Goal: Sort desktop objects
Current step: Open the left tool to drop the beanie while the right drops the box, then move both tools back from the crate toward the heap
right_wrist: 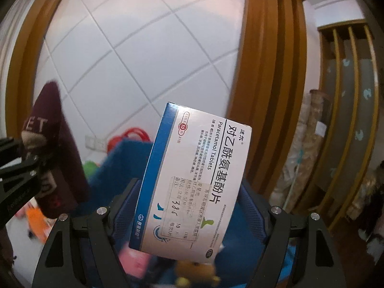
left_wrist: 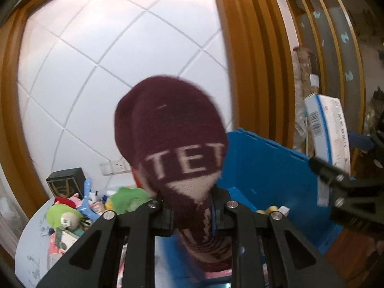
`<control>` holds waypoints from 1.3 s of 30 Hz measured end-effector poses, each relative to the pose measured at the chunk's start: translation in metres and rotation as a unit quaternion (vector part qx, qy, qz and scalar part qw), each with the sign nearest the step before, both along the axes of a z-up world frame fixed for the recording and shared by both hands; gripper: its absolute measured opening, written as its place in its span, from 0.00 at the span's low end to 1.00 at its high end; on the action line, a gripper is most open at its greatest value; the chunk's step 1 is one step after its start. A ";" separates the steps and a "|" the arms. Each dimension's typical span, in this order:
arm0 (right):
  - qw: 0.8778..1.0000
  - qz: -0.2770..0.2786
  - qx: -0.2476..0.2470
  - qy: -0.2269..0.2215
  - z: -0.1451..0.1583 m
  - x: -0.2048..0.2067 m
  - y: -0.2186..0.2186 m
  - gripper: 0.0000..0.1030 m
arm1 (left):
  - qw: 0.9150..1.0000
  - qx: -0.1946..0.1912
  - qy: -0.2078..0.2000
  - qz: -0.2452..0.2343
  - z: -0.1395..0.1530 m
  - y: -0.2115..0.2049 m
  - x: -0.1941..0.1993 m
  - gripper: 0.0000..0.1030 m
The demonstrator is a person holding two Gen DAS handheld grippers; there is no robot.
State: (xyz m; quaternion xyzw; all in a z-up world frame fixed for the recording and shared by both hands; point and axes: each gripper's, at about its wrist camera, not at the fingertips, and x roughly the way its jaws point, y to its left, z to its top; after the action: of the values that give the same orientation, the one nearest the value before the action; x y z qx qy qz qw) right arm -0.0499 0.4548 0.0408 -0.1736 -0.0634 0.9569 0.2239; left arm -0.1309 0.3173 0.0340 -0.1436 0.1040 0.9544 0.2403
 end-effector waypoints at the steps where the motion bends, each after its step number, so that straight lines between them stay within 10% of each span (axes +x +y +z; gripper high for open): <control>1: 1.000 0.002 0.001 -0.009 -0.001 0.003 0.015 0.77 | 1.000 -0.009 -0.004 0.002 -0.002 0.018 0.000 0.19; 16: 0.991 0.053 -0.038 -0.117 -0.065 0.004 0.111 0.77 | 0.988 -0.080 -0.125 0.041 -0.055 0.124 0.002 0.21; 19: 0.989 0.058 -0.041 -0.130 -0.069 -0.001 0.114 0.77 | 0.983 -0.094 -0.150 0.052 -0.060 0.126 -0.006 0.33; 24: 0.988 0.060 -0.044 -0.139 -0.072 -0.008 0.121 0.78 | 0.980 -0.088 -0.166 0.065 -0.064 0.118 -0.013 0.80; 30: 0.986 0.062 -0.049 -0.144 -0.074 -0.014 0.117 0.99 | 0.980 -0.074 -0.170 0.073 -0.061 0.107 -0.016 0.87; 39: 0.985 0.057 -0.067 -0.147 -0.077 -0.014 0.123 1.00 | 0.982 -0.045 -0.166 0.081 -0.055 0.084 -0.013 0.87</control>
State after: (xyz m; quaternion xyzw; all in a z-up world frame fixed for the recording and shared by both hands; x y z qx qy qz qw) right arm -0.0641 0.5774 -0.0364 -0.3234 -0.0408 0.9342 0.1453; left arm -0.1440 0.4010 -0.0210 -0.3186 0.0941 0.9278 0.1697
